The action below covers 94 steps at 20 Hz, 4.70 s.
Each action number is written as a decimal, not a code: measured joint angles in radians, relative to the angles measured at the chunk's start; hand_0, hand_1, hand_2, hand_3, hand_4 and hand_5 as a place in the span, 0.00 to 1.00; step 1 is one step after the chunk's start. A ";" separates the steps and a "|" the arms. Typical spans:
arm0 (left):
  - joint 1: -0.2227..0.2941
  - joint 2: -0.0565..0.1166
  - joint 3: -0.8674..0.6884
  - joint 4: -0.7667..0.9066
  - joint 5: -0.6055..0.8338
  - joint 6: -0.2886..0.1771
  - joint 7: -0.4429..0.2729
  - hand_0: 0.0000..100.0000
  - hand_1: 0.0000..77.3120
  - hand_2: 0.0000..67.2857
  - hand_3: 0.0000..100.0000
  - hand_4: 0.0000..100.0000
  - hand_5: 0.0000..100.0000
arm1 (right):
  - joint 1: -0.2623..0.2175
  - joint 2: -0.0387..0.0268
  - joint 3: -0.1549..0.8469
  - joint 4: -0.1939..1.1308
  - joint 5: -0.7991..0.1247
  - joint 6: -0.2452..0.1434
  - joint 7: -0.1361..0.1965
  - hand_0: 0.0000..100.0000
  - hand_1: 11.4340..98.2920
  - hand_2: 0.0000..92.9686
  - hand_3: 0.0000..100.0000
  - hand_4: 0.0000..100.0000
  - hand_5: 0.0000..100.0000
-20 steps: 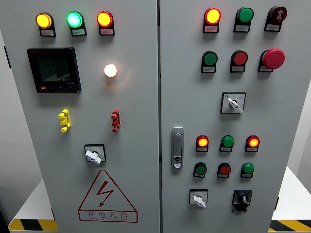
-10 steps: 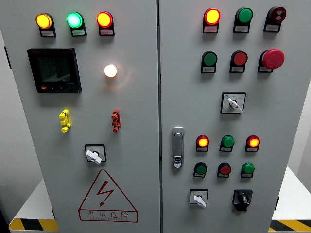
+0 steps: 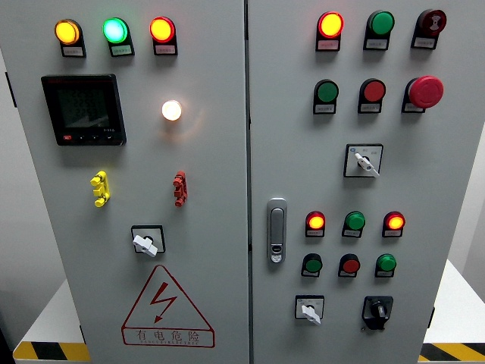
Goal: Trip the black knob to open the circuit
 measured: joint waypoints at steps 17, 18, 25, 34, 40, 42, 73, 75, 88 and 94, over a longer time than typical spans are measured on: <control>0.000 -0.001 0.000 0.000 0.000 0.000 0.000 0.00 0.00 0.29 0.26 0.10 0.09 | 0.021 0.0077 -0.096 0.510 0.098 -0.181 -0.006 0.92 0.43 0.00 0.80 0.78 1.00; 0.000 -0.001 0.000 0.000 0.000 0.000 0.000 0.00 0.00 0.29 0.26 0.10 0.09 | 0.039 0.0089 -0.097 0.511 0.119 -0.189 -0.013 0.93 0.43 0.00 0.80 0.79 1.00; 0.000 -0.001 0.000 0.000 0.000 0.000 0.000 0.00 0.00 0.29 0.26 0.10 0.09 | 0.163 0.0151 -0.095 0.506 0.186 -0.223 -0.052 0.98 0.50 0.00 0.90 1.00 1.00; -0.001 0.000 0.000 0.000 0.000 0.000 0.000 0.00 0.00 0.29 0.26 0.10 0.09 | 0.271 0.0215 -0.101 0.488 0.220 -0.245 -0.083 0.99 0.60 0.00 0.95 1.00 1.00; -0.001 -0.001 0.000 0.000 0.000 0.000 0.000 0.00 0.00 0.29 0.26 0.10 0.09 | 0.344 0.0203 -0.103 0.408 0.221 -0.250 -0.088 1.00 0.60 0.00 0.96 1.00 1.00; -0.001 0.000 0.000 0.000 0.000 0.000 0.000 0.00 0.00 0.29 0.26 0.10 0.09 | 0.362 0.0203 -0.101 0.383 0.222 -0.250 -0.087 1.00 0.60 0.00 0.96 1.00 1.00; -0.001 0.000 0.000 0.000 0.000 0.000 0.000 0.00 0.00 0.29 0.26 0.10 0.09 | 0.368 0.0216 -0.172 0.414 0.226 -0.249 -0.105 1.00 0.55 0.00 0.96 1.00 1.00; -0.001 0.000 0.000 0.000 0.000 0.000 0.000 0.00 0.00 0.29 0.26 0.10 0.09 | 0.367 0.0216 -0.172 0.416 0.226 -0.249 -0.105 1.00 0.54 0.00 0.96 1.00 1.00; -0.001 0.000 0.000 0.000 0.000 0.000 0.000 0.00 0.00 0.29 0.26 0.10 0.09 | 0.365 0.0216 -0.191 0.425 0.226 -0.248 -0.108 1.00 0.53 0.00 0.95 1.00 1.00; 0.000 -0.001 0.000 0.000 0.000 0.000 0.000 0.00 0.00 0.29 0.26 0.10 0.09 | 0.365 0.0247 -0.181 0.419 0.226 -0.248 -0.108 1.00 0.52 0.00 0.96 1.00 1.00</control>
